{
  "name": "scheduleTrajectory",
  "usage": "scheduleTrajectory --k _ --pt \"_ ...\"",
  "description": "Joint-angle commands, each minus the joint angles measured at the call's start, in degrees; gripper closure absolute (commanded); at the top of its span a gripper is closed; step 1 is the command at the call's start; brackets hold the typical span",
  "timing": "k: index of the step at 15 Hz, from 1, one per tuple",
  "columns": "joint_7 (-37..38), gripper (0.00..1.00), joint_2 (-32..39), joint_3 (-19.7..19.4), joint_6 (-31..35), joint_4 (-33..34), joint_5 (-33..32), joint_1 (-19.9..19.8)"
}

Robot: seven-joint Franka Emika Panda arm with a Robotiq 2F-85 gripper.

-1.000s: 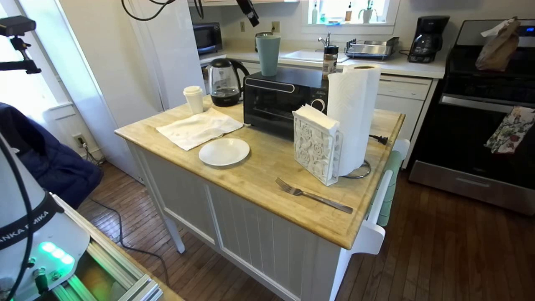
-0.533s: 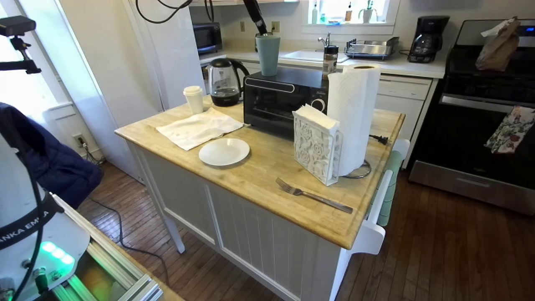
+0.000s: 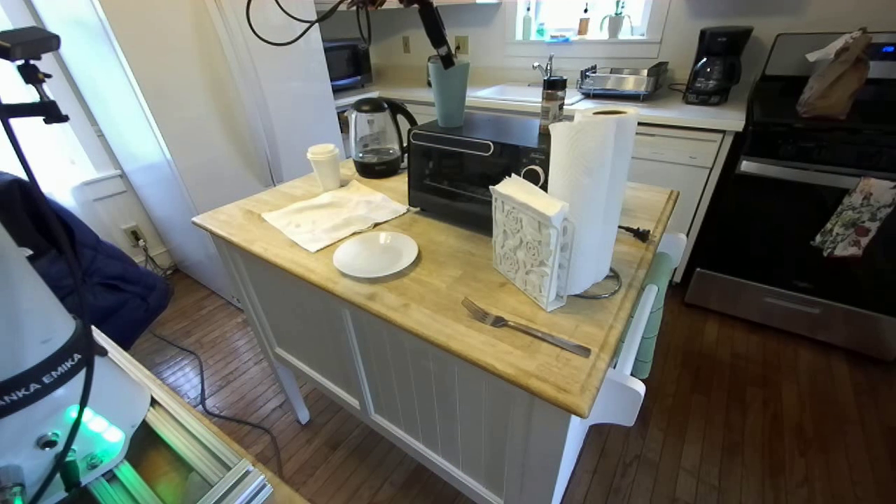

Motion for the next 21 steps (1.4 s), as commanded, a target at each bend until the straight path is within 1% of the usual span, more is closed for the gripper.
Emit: scheduleTrajectory --k 1,5,6,7,8,11,16,17,18,21 --pt "-2.59 0.00 2.52 -0.58 -2.01 4.17 3.59 0.02" --pt "-3.98 0.01 4.06 -0.72 -2.71 5.61 5.57 -0.09" --pt "-4.48 0.16 4.26 -0.69 -2.61 5.63 6.31 -0.17" --pt "-4.48 0.25 4.64 -0.83 -2.47 5.78 6.75 -0.16" --pt "-4.62 0.30 4.94 -0.93 -2.46 5.88 7.22 -0.19" --pt "-4.99 0.54 5.67 -1.10 -2.53 6.16 8.63 -0.24" --pt "-5.19 0.89 5.77 -1.18 -2.12 5.49 12.21 -0.75" --pt "-5.12 0.95 5.68 -1.27 -2.05 5.35 12.71 -0.78" --pt "-4.87 0.99 5.48 -1.42 -1.93 5.24 13.02 -0.80" --pt "-5.67 1.00 4.21 -1.42 -1.31 4.13 14.26 -0.95"
